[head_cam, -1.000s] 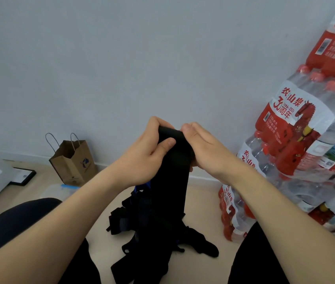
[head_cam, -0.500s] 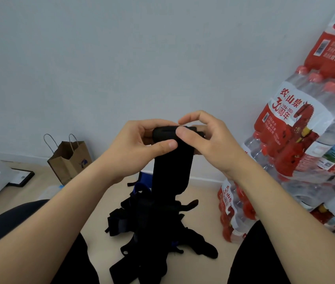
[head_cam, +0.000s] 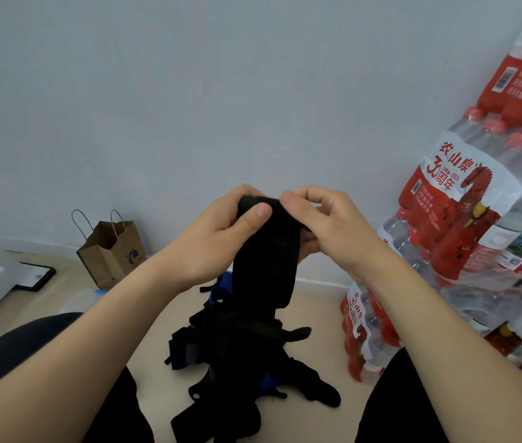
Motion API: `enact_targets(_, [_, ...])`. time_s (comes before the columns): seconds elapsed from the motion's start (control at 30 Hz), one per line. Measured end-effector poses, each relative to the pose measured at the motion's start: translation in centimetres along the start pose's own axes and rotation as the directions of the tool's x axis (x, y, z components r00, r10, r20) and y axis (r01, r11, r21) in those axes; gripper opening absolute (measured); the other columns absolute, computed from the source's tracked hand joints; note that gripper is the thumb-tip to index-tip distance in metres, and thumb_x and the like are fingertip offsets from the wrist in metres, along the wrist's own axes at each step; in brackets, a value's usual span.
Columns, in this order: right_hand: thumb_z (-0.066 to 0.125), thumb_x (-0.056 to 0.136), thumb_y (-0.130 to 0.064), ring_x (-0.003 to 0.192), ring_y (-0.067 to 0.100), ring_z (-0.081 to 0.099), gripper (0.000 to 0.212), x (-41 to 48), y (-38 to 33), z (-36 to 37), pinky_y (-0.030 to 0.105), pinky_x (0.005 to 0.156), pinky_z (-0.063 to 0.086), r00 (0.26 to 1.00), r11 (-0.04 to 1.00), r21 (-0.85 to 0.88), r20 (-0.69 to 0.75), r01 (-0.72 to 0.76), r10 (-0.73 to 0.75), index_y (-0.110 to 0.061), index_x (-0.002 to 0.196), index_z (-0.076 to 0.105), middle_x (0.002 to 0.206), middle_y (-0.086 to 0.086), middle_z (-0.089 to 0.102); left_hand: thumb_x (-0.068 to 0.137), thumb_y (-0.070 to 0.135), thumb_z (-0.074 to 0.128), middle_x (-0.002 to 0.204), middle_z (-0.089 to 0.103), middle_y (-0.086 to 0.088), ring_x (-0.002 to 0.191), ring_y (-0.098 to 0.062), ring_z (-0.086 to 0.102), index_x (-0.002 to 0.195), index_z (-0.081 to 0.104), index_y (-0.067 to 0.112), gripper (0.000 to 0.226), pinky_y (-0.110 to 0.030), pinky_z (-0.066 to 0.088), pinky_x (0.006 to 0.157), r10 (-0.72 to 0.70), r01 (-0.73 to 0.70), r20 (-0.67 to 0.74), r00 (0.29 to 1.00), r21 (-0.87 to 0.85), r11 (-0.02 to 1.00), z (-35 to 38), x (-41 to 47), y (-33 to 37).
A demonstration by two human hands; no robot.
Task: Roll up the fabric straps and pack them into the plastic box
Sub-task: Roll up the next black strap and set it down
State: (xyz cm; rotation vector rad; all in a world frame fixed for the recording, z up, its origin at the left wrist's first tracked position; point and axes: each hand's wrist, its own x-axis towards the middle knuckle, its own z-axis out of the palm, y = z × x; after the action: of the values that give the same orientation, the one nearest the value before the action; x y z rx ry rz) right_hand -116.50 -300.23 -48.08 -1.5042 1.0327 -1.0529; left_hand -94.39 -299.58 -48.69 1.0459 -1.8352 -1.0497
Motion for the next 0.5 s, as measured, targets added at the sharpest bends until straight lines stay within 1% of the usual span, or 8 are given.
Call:
enact_targets(0.07, [0.074,0.103,-0.033,0.081,0.039,0.08,0.024,0.09,0.12,-0.1,0.05,0.071,0.067,1.0,0.999,-0.05,-0.026,0.012,-0.014,-0.009,0.105,0.072,0.089,0.018,0.081,0.113,0.03,0.054,0.116,0.07,-0.02,0.106,-0.026,0.071,0.126,0.063,0.011,0.024,-0.05,0.057,0.097,-0.02,0.022,0.025,1.0,-0.099,0.995,0.03,-0.1,-0.18])
enact_targets(0.13, [0.079,0.099,-0.025,0.085,0.035,0.081,0.017,0.07,0.32,-0.07,0.051,0.076,0.068,0.996,0.995,-0.074,-0.057,0.066,-0.07,-0.013,0.11,0.074,0.093,0.016,0.081,0.107,0.036,0.058,0.125,0.07,-0.018,0.118,-0.032,0.071,0.129,0.064,0.015,0.031,-0.051,0.056,0.104,-0.071,0.077,0.038,0.997,-0.199,0.977,0.02,-0.11,-0.28])
enact_targets(0.2, [0.086,0.093,-0.019,0.086,0.029,0.081,0.021,0.0,0.5,-0.09,0.043,0.071,0.068,0.987,0.985,-0.113,-0.084,0.127,-0.137,-0.018,0.111,0.075,0.096,0.013,0.08,0.108,0.044,0.058,0.117,0.074,-0.012,0.109,-0.026,0.073,0.126,0.066,0.017,0.034,-0.048,0.057,0.098,-0.108,0.112,0.03,0.994,-0.214,0.97,-0.02,-0.01,-0.38])
enact_targets(0.27, [0.091,0.087,-0.019,0.088,0.027,0.08,0.027,-0.06,0.6,-0.09,0.042,0.07,0.068,0.98,0.973,-0.169,-0.088,0.16,-0.176,-0.023,0.108,0.075,0.098,0.012,0.077,0.112,0.039,0.055,0.107,0.073,-0.009,0.1,-0.022,0.071,0.124,0.066,0.016,0.029,-0.046,0.058,0.093,-0.093,0.095,0.016,0.996,-0.165,0.982,-0.04,0.15,-0.49])
enact_targets(0.3, [0.091,0.085,-0.019,0.088,0.027,0.08,0.029,-0.08,0.58,-0.12,0.043,0.07,0.068,0.982,0.974,-0.162,-0.076,0.16,-0.174,-0.023,0.108,0.074,0.099,0.014,0.076,0.112,0.034,0.054,0.108,0.073,-0.01,0.1,-0.023,0.071,0.125,0.065,0.016,0.024,-0.047,0.059,0.093,-0.066,0.067,0.014,0.998,-0.131,0.989,-0.08,0.2,-0.52])
enact_targets(0.37, [0.085,0.087,-0.021,0.086,0.029,0.079,0.026,-0.07,0.38,-0.21,0.043,0.065,0.066,0.991,0.99,-0.065,-0.039,0.123,-0.125,-0.017,0.109,0.071,0.1,0.021,0.073,0.112,0.03,0.056,0.114,0.072,-0.015,0.104,-0.028,0.071,0.127,0.064,0.019,0.021,-0.049,0.059,0.094,0.002,0.0,0.015,1.0,-0.09,0.996,-0.18,0.21,-0.46])
enact_targets(0.43, [0.08,0.094,-0.025,0.079,0.034,0.078,0.022,0.02,0.22,-0.41,0.042,0.059,0.064,0.995,0.995,-0.021,-0.021,0.1,-0.1,-0.011,0.108,0.072,0.095,0.02,0.075,0.107,0.03,0.057,0.118,0.07,-0.017,0.108,-0.033,0.07,0.129,0.063,0.02,0.025,-0.048,0.059,0.094,0.032,-0.03,0.015,0.999,-0.129,0.991,-0.36,0.17,-0.38])
enact_targets(0.5, [0.082,0.096,-0.024,0.067,0.038,0.077,0.02,0.06,0.22,-0.49,0.04,0.056,0.064,0.987,0.989,-0.059,-0.073,0.138,-0.142,-0.01,0.107,0.074,0.089,0.014,0.08,0.106,0.03,0.059,0.121,0.069,-0.018,0.11,-0.03,0.071,0.132,0.063,0.022,0.027,-0.049,0.06,0.095,0.019,-0.018,0.001,1.0,-0.21,0.977,-0.42,0.17,-0.38])
